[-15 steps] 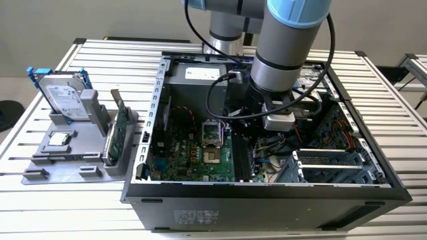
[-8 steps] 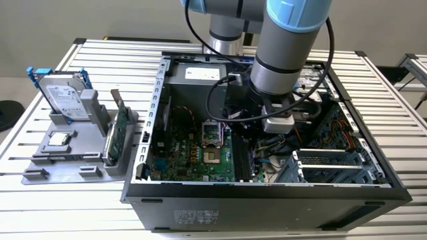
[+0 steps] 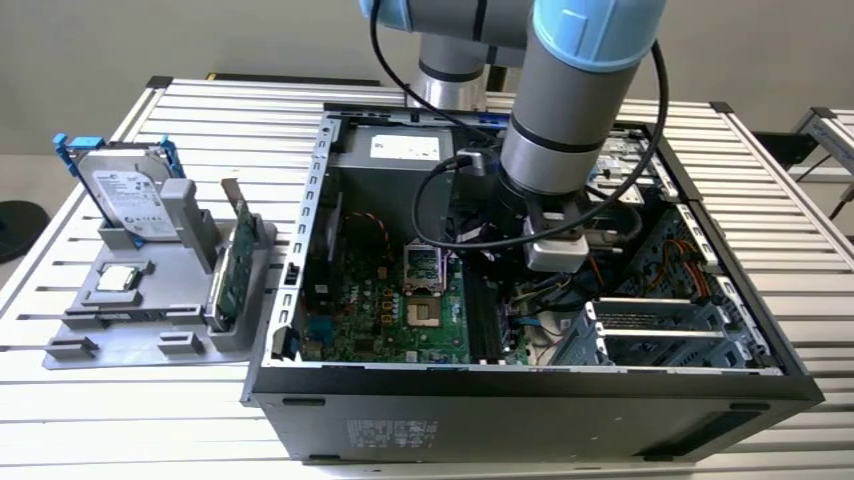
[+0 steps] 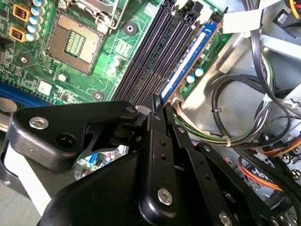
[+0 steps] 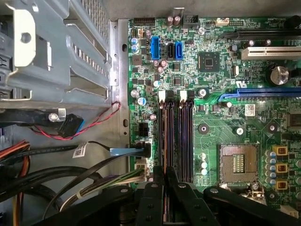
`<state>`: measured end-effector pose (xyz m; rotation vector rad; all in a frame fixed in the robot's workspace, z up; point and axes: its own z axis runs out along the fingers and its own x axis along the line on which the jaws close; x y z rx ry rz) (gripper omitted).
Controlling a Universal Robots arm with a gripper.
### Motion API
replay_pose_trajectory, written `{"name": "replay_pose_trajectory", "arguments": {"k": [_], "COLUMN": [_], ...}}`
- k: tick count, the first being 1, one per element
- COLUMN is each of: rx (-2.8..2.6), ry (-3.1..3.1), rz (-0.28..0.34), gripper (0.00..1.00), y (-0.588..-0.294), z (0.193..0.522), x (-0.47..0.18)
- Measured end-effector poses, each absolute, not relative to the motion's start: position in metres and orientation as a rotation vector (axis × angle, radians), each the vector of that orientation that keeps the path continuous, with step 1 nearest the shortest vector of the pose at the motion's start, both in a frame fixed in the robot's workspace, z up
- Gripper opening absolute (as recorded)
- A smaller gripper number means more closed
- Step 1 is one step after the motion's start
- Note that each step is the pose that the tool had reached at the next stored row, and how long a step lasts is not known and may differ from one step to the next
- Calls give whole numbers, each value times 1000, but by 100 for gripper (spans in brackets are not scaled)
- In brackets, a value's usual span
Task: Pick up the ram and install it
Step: 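Insert the ram into the slot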
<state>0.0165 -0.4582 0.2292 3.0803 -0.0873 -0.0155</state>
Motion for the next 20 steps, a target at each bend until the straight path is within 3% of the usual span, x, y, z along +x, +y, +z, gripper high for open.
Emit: {"name": "replay_pose_trajectory", "arguments": {"k": [20], "rx": [3080], "ry": [-89], "rz": [-16], "gripper": [0], "y": [-461], "z": [223], "x": [15]}}
